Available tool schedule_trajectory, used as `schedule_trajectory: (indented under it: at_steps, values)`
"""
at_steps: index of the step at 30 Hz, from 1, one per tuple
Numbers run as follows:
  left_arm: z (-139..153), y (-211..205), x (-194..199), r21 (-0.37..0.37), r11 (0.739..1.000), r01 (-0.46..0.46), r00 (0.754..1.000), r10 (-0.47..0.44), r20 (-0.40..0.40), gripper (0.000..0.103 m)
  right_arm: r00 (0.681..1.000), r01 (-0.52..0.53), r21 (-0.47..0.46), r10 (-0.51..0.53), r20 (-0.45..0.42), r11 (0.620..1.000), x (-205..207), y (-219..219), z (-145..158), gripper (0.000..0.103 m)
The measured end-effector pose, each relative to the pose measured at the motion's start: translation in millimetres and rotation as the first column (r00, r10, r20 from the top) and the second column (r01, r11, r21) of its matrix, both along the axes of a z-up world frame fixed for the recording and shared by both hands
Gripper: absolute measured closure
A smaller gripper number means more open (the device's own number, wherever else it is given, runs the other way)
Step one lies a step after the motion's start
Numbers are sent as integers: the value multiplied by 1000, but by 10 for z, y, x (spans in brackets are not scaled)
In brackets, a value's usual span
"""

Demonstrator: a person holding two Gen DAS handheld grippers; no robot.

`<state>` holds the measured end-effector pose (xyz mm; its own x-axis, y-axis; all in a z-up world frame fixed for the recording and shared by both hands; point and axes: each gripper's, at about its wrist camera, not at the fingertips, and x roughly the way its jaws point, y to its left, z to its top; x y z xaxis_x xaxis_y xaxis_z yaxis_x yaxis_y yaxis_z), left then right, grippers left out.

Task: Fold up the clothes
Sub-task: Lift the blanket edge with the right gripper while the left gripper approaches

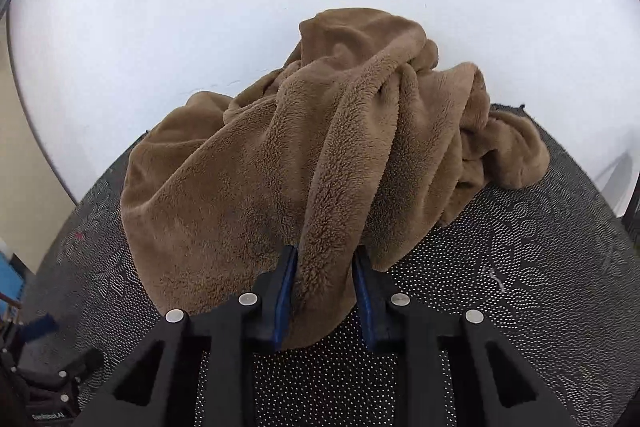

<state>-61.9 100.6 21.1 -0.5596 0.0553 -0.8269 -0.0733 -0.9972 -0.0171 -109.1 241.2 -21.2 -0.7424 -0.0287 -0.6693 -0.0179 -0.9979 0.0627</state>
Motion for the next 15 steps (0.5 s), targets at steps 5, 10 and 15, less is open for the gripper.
schedule_trajectory:
  at_steps: [5,10,15]
  values:
    - [5,-12,2,0,1000,-5,1000,5,-1,0,1000,-1,13,1,16,1000,31,29,-23,76]
    - [12,-17,5,0,1000,-6,1000,6,-1,0,999,12,18,-13,44,1000,-38,53,-52,76]
    - [14,3,15,0,1000,-6,1000,6,-1,0,996,3,40,-6,86,999,-82,43,-76,70]
